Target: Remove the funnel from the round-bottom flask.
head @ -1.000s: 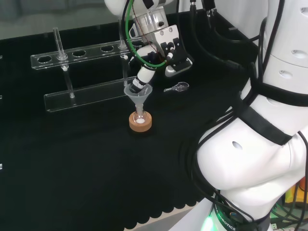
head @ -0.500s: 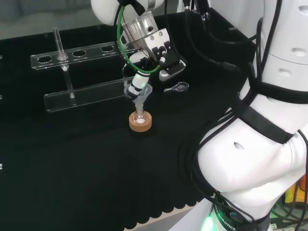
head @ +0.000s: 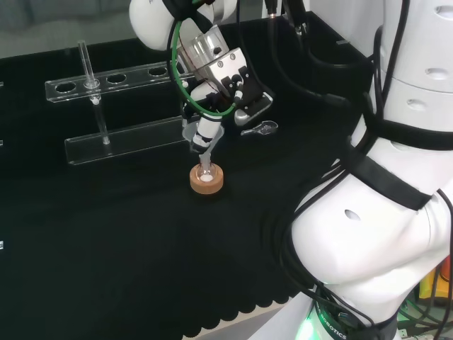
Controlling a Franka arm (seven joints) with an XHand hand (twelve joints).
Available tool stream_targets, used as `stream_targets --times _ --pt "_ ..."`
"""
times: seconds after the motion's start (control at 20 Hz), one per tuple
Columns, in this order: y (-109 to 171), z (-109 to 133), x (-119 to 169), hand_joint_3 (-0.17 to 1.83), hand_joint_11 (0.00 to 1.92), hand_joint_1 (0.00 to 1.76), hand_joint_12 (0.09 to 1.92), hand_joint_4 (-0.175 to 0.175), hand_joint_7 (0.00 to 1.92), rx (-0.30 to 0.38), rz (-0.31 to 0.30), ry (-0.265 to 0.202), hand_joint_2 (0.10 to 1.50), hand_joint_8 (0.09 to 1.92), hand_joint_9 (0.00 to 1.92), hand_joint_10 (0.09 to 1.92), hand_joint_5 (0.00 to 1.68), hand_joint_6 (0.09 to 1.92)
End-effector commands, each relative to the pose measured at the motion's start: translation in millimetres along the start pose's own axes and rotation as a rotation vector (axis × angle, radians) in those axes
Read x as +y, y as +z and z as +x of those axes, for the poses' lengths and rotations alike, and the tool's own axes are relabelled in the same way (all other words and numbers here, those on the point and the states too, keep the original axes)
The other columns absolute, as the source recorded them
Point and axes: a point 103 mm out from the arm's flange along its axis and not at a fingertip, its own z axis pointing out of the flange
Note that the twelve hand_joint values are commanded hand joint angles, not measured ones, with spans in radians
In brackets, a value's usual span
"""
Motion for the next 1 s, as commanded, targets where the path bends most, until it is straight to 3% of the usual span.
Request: stream_targets --times 0.05,0.55,0.75,1.0 --pt "6.1 1.5 4.0 0.34 0.3 0.6 1.51 -0.026 0.0 -0.032 0.02 0.004 0.7 0.43 0.19 0.8 0.11 0.09" --pt "10.4 1.8 10.6 0.35 0.31 0.62 1.49 -0.025 0.0 -0.092 0.048 0.013 0.7 0.47 0.27 0.77 0.12 0.09" --pt "9.5 1.2 10.0 0.4 0.33 0.66 1.47 -0.027 0.02 -0.135 0.003 0.022 0.71 0.59 0.4 0.69 0.22 0.09" --pt "8.6 1.9 7.4 0.5 0.43 0.71 1.39 -0.032 0.22 -0.194 -0.069 0.026 0.74 0.64 0.65 0.58 0.46 0.09"
